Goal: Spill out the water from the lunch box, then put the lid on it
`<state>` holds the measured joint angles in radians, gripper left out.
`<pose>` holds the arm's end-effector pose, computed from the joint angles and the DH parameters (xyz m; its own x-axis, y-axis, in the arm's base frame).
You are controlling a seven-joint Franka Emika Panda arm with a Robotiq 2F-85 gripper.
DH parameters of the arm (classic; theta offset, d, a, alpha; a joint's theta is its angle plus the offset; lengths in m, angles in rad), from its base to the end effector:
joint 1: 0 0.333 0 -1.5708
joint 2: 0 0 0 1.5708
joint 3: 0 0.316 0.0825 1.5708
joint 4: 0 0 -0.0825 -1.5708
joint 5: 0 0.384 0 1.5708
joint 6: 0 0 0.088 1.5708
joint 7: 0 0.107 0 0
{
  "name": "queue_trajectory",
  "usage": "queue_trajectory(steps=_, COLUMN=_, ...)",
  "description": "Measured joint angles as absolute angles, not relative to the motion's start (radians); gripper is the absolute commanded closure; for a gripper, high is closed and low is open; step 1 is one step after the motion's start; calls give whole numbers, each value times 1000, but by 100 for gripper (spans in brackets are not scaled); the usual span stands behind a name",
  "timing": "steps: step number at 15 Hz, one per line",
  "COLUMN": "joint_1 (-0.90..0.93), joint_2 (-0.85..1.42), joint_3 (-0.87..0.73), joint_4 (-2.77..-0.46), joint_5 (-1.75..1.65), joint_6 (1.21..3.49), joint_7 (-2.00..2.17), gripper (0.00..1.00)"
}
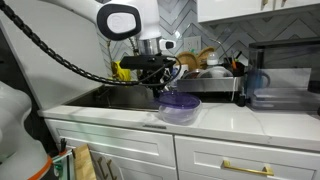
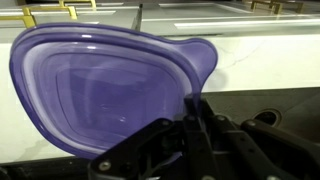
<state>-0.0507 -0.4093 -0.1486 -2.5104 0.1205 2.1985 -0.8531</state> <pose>0.4138 -0.0801 0.4333 0.8161 0.5499 0.1779 0.5646 -0.8243 -0.0422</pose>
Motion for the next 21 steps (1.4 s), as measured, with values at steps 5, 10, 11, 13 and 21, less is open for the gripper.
queue_trajectory(steps=5, joint_1=-42, joint_2=-410, joint_3=-149, joint_4=-2572, joint_5=107, joint_6=2311, joint_7=-865, gripper=98)
queue_trajectory(steps=10, joint_1=-37, joint_2=-410, joint_3=-151, joint_4=-2606, joint_5=100, joint_6=2387, joint_7=-872, gripper=98)
queue_trajectory(steps=11, joint_1=-36, joint_2=-410, joint_3=-151, joint_4=-2610, joint_5=98, joint_6=2398, joint_7=-872, gripper=98)
queue_trajectory(steps=13, joint_1=-35, joint_2=-410, joint_3=-152, joint_4=-2619, joint_5=97, joint_6=2417, joint_7=-873, gripper=98)
queue_trajectory(steps=21, joint_1=-13, joint_2=-409, joint_3=-169, joint_4=-2635, joint_5=98, joint_6=2458, joint_7=-873, gripper=98)
